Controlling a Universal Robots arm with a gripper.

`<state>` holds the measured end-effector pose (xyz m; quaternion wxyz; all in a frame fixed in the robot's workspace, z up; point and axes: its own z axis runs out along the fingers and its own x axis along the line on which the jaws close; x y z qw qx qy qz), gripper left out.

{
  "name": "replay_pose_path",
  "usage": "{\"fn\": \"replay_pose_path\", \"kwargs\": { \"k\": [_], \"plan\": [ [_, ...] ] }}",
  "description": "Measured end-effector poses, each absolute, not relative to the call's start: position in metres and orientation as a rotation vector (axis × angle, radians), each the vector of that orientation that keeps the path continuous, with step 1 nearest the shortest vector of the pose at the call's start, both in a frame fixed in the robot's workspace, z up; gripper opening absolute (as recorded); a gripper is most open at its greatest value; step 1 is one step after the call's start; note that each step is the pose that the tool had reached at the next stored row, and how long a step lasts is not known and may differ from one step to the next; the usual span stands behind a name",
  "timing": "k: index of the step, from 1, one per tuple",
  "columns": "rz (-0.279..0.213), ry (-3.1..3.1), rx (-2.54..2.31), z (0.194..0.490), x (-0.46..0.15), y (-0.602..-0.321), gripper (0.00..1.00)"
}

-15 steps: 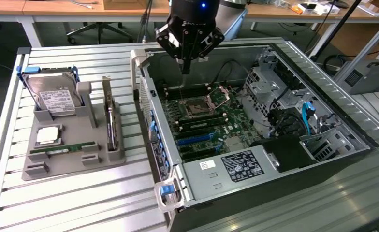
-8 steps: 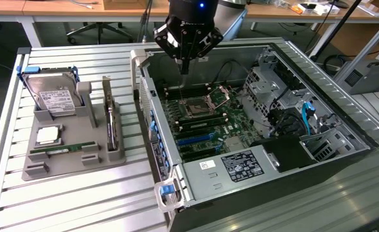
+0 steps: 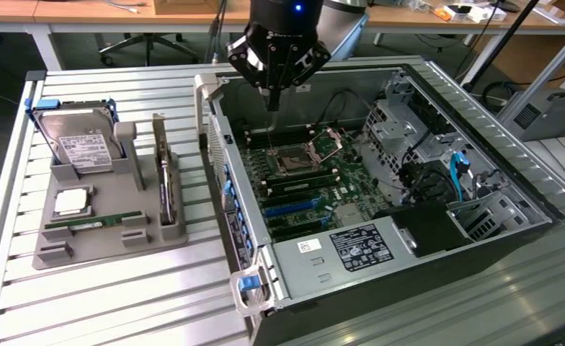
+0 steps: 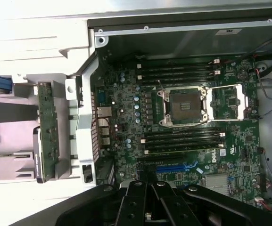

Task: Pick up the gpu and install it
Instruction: 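Reach for the gpu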

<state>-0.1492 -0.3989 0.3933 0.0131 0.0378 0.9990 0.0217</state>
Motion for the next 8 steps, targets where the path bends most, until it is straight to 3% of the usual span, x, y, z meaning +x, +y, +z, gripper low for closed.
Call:
{"fn": "replay_pose_path", "kwargs": {
  "k": [8],
  "plan": [
    [0.068,3.113,0.118,0.3933,-0.1519,-0.3989,0.11]
  ]
}}
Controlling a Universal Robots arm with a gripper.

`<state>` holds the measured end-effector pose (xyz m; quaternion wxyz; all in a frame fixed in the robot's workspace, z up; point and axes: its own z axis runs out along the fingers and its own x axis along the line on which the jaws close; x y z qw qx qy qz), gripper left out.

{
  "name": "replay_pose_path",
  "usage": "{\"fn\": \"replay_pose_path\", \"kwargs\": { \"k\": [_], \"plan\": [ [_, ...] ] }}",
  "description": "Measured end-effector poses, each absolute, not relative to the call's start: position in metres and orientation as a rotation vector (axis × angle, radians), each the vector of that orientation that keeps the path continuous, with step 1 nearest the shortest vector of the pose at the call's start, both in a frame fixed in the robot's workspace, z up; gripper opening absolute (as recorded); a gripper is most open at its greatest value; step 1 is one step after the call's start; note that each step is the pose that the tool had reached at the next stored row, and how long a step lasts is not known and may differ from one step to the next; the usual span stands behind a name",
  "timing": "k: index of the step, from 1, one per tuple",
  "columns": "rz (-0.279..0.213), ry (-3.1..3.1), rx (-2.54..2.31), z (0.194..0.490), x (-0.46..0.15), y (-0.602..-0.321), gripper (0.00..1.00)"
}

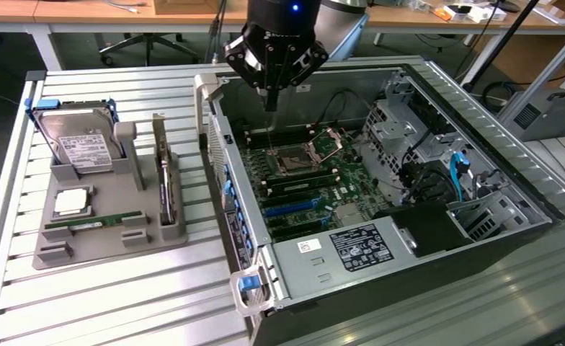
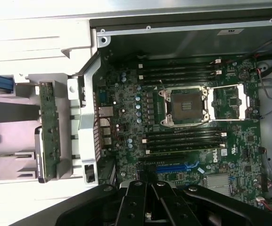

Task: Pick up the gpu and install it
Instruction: 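Reach for the gpu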

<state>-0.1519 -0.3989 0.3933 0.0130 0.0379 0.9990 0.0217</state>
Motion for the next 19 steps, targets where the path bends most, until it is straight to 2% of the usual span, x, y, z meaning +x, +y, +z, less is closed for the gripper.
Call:
{"fn": "replay_pose_path", "kwargs": {
  "k": [19],
  "plan": [
    [0.068,3.112,0.118,0.3933,-0.1607,-0.3989,0.11]
  ]
}}
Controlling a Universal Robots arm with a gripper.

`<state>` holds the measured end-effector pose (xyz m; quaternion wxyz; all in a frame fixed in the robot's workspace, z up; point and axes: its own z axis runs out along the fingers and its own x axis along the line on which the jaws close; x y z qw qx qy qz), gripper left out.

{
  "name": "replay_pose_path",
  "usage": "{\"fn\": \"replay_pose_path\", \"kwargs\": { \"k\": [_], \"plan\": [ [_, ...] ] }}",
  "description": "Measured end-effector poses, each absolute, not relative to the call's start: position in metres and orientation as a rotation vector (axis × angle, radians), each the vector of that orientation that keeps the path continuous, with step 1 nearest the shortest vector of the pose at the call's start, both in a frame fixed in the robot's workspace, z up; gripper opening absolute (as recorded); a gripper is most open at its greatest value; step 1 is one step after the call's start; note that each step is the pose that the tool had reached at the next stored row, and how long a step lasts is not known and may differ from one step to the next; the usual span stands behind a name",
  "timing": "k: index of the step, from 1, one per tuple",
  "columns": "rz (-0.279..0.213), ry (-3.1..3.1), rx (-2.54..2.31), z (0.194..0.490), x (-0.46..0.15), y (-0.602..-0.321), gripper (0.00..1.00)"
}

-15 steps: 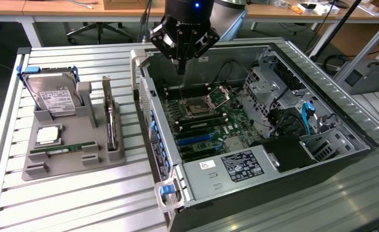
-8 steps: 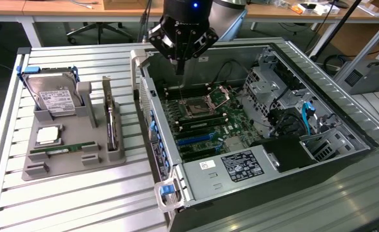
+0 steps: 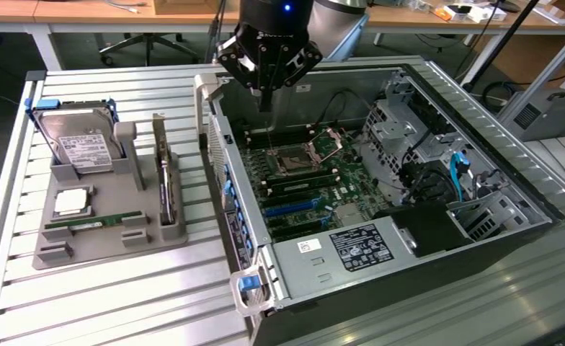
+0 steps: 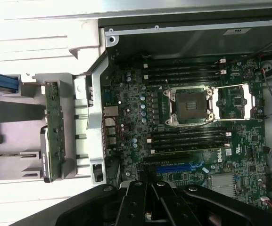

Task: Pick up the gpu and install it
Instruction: 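Reach for the gpu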

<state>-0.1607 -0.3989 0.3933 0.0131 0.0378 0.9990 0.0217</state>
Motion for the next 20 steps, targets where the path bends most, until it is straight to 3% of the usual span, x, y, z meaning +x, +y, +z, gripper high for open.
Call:
{"fn": "replay_pose_path", "kwargs": {
  "k": [20],
  "plan": [
    [0.068,3.112,0.118,0.3933,-0.1661,-0.3989,0.11]
  ]
}}
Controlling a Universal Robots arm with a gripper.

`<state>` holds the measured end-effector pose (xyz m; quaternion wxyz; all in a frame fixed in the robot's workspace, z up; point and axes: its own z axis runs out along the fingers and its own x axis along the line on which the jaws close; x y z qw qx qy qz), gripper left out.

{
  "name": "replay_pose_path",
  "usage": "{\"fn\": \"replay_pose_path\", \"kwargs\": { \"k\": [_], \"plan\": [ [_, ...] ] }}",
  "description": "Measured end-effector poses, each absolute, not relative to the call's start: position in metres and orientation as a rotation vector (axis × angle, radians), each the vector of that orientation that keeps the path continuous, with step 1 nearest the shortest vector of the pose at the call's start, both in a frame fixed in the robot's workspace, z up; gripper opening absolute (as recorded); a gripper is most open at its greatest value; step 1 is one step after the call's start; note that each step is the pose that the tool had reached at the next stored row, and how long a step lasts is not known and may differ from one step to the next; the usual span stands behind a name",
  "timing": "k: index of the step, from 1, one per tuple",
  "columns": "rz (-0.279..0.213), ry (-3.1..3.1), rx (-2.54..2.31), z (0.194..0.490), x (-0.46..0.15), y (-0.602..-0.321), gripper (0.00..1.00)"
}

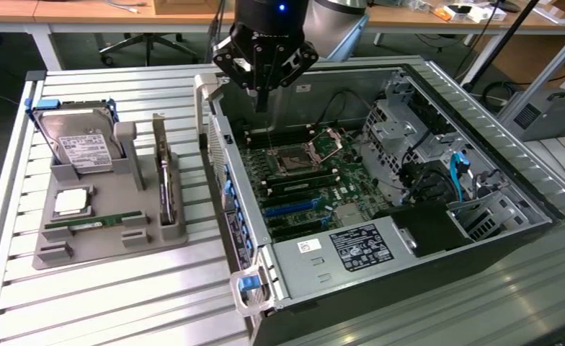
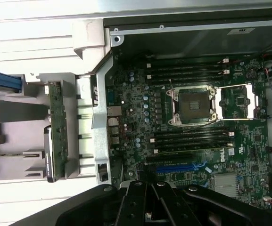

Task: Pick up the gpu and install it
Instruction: 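Reach for the gpu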

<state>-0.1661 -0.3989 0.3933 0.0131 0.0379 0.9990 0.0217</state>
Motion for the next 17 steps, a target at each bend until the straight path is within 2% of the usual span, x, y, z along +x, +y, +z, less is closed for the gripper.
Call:
{"fn": "replay_pose_path", "kwargs": {
  "k": [17],
  "plan": [
    [0.068,3.112,0.118,0.3932,-0.1733,-0.3989,0.11]
  ]
}}
